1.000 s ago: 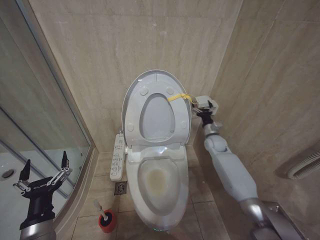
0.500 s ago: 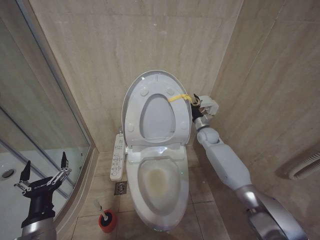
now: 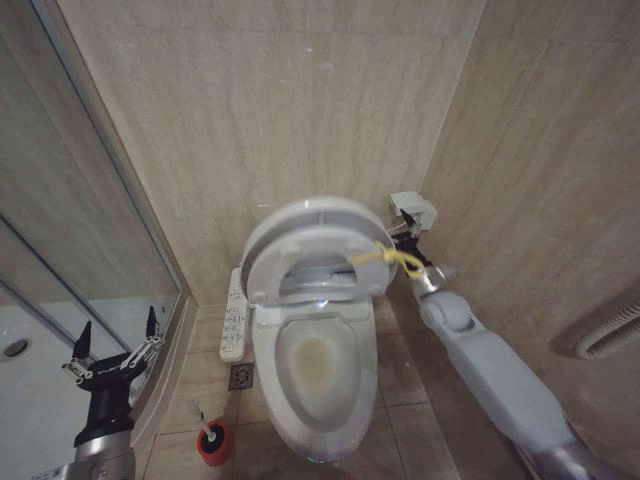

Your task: Open the toilet lid, clean the toilet bowl with a toilet brush, close the toilet lid, and flush.

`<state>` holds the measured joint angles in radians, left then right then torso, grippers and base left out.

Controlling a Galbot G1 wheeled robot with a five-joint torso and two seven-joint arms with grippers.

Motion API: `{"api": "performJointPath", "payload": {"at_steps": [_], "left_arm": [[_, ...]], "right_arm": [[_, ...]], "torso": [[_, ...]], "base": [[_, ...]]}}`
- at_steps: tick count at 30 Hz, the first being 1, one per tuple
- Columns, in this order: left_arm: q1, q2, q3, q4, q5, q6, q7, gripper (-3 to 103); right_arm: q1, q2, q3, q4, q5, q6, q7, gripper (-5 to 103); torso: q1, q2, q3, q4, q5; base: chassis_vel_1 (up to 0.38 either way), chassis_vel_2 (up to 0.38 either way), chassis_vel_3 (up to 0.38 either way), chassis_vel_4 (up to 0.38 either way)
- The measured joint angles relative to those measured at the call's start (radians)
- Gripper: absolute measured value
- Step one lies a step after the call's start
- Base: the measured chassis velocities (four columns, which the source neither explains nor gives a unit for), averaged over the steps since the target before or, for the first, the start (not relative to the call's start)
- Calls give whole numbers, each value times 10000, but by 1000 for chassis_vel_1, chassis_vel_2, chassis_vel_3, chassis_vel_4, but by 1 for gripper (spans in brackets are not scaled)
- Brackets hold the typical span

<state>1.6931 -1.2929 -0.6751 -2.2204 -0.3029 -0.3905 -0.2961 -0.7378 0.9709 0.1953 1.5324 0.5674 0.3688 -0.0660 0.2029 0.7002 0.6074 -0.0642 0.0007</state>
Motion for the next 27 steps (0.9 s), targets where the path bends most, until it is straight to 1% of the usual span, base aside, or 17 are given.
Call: {"api": "performJointPath", "payload": {"at_steps": [1, 3, 4, 5, 7, 8, 9, 10, 11, 13, 16, 20, 21, 23, 24, 27], "left_arm": [[0, 0, 0, 0, 0, 0, 0, 100], [-56, 3, 97, 80, 1, -6, -8, 100], [-85, 6, 143, 104, 3, -13, -10, 100], [-85, 6, 143, 104, 3, -13, -10, 100], [-135, -4, 254, 151, 14, -39, -12, 100], [-135, -4, 254, 151, 14, -39, -12, 100], [-144, -11, 301, 161, 25, -59, -14, 100], [-154, -21, 391, 171, 41, -117, -15, 100], [-176, -24, 435, 194, 44, -185, -19, 100], [-190, -25, 447, 213, 44, -223, -23, 100], [-208, -17, 471, 247, 38, -270, -28, 100], [-331, 35, 524, 305, -15, -299, -47, 100], [-331, 35, 524, 305, -15, -299, -47, 100], [-410, 71, 568, 350, -61, -299, -56, 100], [-410, 71, 568, 350, -61, -299, -56, 100], [-555, 113, 603, 492, -122, -298, -69, 100]], "right_arm": [[0, 0, 0, 0, 0, 0, 0, 100], [-741, -437, 37, 566, 109, 179, 29, 100], [-1186, -671, 143, 900, 133, 276, 25, 100], [-1186, -671, 143, 900, 133, 276, 25, 100], [-2045, -1038, 326, 1554, 203, 387, 27, 100], [-2045, -1038, 326, 1554, 203, 387, 27, 100], [-2362, -1158, 386, 1833, 228, 427, 38, 100], [-3026, -1315, 524, 2425, 215, 504, 54, 100], [-3550, -1328, 668, 2883, 57, 558, 66, 100], [-3842, -1300, 735, 3134, -72, 574, 79, 100], [-4285, -1164, 856, 3487, -292, 584, 95, 100], [-5114, -481, 1295, 3957, -670, 585, 105, 100], [-5114, -481, 1295, 3957, -670, 585, 105, 100], [-5524, 39, 1604, 4084, -815, 599, 112, 100], [-5524, 39, 1604, 4084, -815, 599, 112, 100], [-6046, 779, 1873, 4245, -1060, 670, 124, 100]], "torso": [[0, 0, 0, 0, 0], [0, 0, 0, -2, 0], [0, 0, 0, 1, -1], [0, 0, 0, 1, -1], [0, 0, 0, -5, -2], [0, 0, 0, -5, -2], [-1, 0, 0, -2, -1], [-1, 0, 0, -1, -3], [-1, 0, 0, 0, -1], [-1, 1, 0, 0, -4], [-1, 0, 0, 2, -3], [-1, 0, 0, 0, -4], [-1, 0, 0, 0, -4], [-1, 0, 0, 1, -3], [-1, 0, 0, 1, -3], [-1, 0, 1, -1, -5]], "base": [[0, 0, 0, 0], [0, 0, 0, 0], [0, 0, 0, 0], [0, 0, 0, 0], [0, 0, 0, 0], [0, 0, 0, 0], [0, 0, 0, 0], [0, 0, 0, 0], [0, 0, 0, 0], [0, 0, 0, 0], [0, 0, 0, 0], [0, 0, 0, 0], [0, 0, 0, 0], [0, 0, 0, 0], [0, 0, 0, 0], [0, 0, 0, 0]]}}
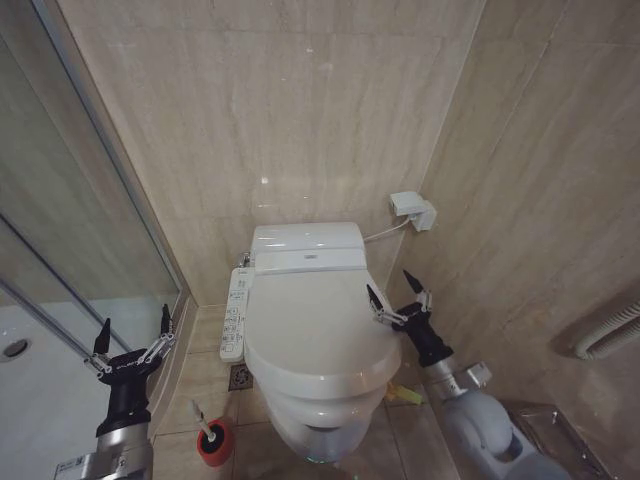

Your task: Open the toilet lid, clean the toilet bowl with a toilet brush, close the toilet lid, and flush.

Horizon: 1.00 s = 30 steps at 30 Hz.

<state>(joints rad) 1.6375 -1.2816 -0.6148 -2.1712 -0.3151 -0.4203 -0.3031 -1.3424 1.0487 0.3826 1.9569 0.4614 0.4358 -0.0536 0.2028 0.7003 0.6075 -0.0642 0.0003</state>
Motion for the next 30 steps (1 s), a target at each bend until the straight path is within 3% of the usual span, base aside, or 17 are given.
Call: {"api": "performJointPath", "payload": {"at_steps": [5, 12, 22, 30], "left_arm": [[-151, -50, 122, 158, -13, 2, -9, 100], [-219, -141, 260, 266, 44, -1, -9, 100], [-337, -80, 45, 586, -8, -117, -93, 100], [-617, -55, 16, 955, -80, -113, -100, 100]], "right_arm": [[-486, 1002, 248, 120, -364, 111, 12, 100], [-684, 1884, -2, -180, -950, 409, -3, 100], [-360, 2192, -1074, -2008, -2188, 1099, -47, 100], [384, 2605, -1224, -3372, -2469, 1213, -10, 100]], "torso": [[0, 0, 0, -2, -1], [0, 0, 0, -2, -3], [0, -1, 1, -9, -4], [2, -2, 1, 12, 7]], "base": [[0, 0, 0, 0], [0, 0, 0, 0], [0, 0, 0, 0], [0, 0, 0, 0]]}}
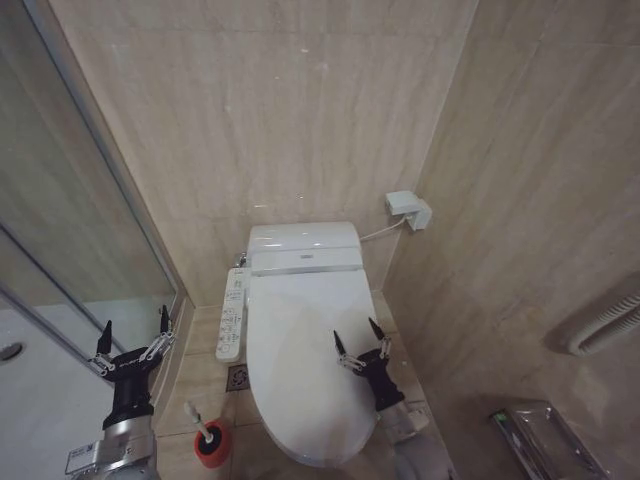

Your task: Open the toilet lid, clean the toilet bowl with a toilet brush, close the toilet lid, and flush.

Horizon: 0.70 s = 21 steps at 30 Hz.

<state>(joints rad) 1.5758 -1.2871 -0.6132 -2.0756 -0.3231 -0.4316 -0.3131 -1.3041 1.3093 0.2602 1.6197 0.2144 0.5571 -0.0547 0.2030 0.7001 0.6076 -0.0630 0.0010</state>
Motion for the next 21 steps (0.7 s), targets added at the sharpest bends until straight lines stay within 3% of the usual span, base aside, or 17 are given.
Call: {"api": "performJointPath", "payload": {"at_steps": [6, 14, 17, 21], "left_arm": [[-232, 39, 34, 400, 25, -28, 92, 100], [-475, 249, 229, 694, 52, -45, 262, 100], [-723, 633, 249, 854, -12, 133, 343, 100], [-1079, 1098, 243, 1099, -314, 397, 659, 100]], "right_arm": [[236, 301, 437, -117, 170, -12, 54, 100], [-235, 433, 1427, 2111, 393, -167, 442, 100], [-729, 174, 1771, 4121, 778, -1168, 1110, 100], [-1081, -320, 2220, 5427, 907, -1960, 1262, 100]], "torso": [[1, -1, 1, -9, -5], [0, 0, 0, -13, -5], [0, 0, -1, -12, -7], [-1, 0, -1, -13, -7]], "base": [[0, 0, 0, 0], [0, 0, 0, 0], [0, 0, 0, 0], [0, 0, 0, 0]]}}
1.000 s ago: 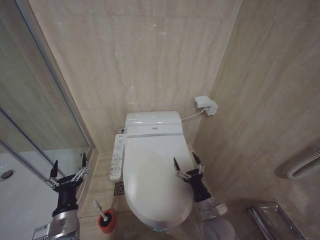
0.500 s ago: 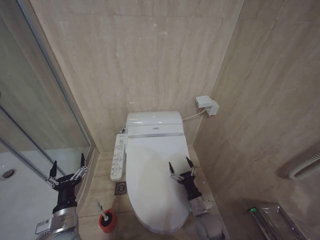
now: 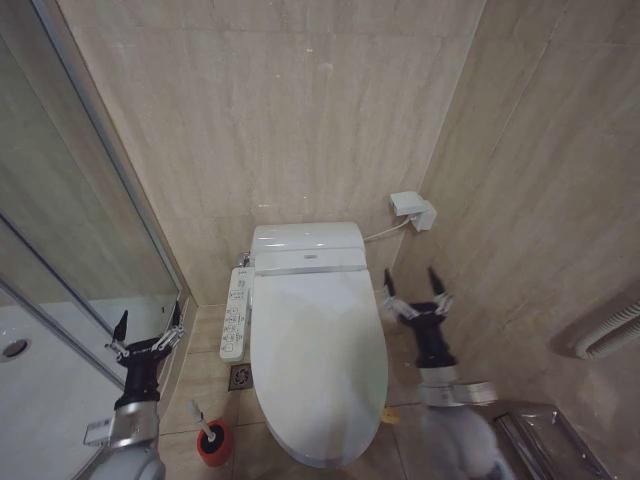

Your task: Open the toilet lid, clean the toilet bowl with a toilet brush, close the toilet lid, and flush.

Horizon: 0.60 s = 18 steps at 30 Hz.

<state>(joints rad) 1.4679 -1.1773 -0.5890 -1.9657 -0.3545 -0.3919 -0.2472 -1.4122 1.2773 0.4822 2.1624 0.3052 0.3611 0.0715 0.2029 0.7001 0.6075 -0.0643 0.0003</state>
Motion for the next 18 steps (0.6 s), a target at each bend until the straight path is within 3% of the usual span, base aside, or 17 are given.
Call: {"api": "performJointPath", "payload": {"at_steps": [3, 6, 8, 12, 15, 18], "left_arm": [[-309, 335, -6, 232, -376, 148, 487, 100], [-1203, 901, 304, 1091, -1183, 260, 1471, 100], [-1643, 1069, 565, 1494, -1410, 263, 1666, 100], [-2614, 1353, 1126, 2289, -1693, 254, 1770, 100], [-3816, 1602, 1732, 3318, -1848, 248, 1710, 100], [-4668, 1606, 2163, 4134, -1848, 95, 1665, 100]], "right_arm": [[-159, -312, 221, 459, 169, -196, -9, 100], [-138, -430, 338, 637, 349, -307, -100, 100], [-112, -412, 312, 632, 354, -303, -168, 100], [-67, -271, 49, 399, 218, -161, -320, 100], [-45, 1, -322, 131, 6, 67, -454, 100], [-52, 235, -375, 61, -57, 257, -568, 100]], "torso": [[0, 0, 0, 0, 0], [0, 0, 0, 4, 3], [0, 0, 1, 4, 1], [1, 0, 1, -2, -1], [0, 0, 1, 9, 3], [0, 0, 2, -3, -2]], "base": [[0, 0, 0, 0], [0, 0, 0, 0], [0, 0, 0, 0], [0, 0, 0, 0], [0, 0, 0, 0], [0, 0, 0, 0]]}}
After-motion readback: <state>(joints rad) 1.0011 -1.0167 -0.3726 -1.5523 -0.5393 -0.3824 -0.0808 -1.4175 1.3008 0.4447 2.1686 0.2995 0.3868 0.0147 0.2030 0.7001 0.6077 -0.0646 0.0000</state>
